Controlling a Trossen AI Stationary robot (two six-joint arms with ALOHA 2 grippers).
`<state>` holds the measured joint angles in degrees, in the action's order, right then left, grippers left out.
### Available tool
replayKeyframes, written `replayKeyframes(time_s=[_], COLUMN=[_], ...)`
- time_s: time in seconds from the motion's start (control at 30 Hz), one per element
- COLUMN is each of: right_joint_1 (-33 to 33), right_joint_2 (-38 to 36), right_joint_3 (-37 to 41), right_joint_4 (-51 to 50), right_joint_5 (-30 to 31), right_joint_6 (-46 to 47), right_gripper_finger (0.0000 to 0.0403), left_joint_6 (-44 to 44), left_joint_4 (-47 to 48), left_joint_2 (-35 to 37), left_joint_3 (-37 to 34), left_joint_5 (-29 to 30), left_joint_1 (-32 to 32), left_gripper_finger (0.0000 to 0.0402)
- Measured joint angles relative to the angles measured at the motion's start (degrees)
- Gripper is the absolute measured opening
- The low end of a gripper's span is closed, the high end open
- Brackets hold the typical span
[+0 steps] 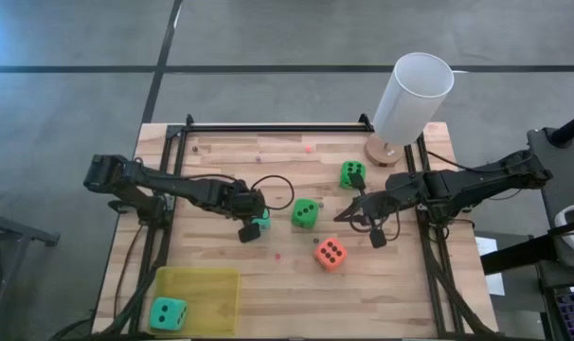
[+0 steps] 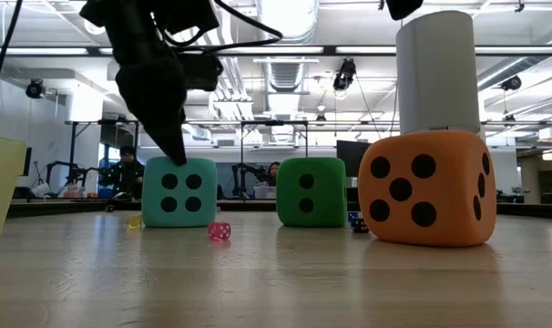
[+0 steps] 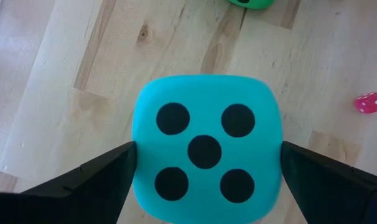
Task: Pick & Place Dice
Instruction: Put the large blue dice into the yellow bin
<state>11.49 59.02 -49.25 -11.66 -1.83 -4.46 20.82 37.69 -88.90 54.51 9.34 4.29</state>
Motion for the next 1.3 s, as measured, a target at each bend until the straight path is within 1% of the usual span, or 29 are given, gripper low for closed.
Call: replayKeyframes(time_s=[0.23,0.63,1.3], right_joint_1=[0.0,0.0,0.0], right_joint_2=[0.0,0.0,0.0], right_joint_3=[0.0,0.0,0.0], right_joint_4=[0.1,0.2,0.2], right_joint_5=[0.0,0.0,0.0], right_joint_6=[0.8,0.9,0.8], right_gripper_finger=[0.0008,0.0008,0.0008], left_joint_6=[0.0,-0.9,-1.1], left_joint_4=[-0.1,-0.2,-0.2], left_joint_2=[0.1,0.0,0.8], left_joint_3=[0.3,0.4,0.4], left_joint_5=[-0.1,0.8,1.1], left_joint_1=[0.0,0.1,0.2], left_gripper_finger=[0.0382,0.0361,0.036])
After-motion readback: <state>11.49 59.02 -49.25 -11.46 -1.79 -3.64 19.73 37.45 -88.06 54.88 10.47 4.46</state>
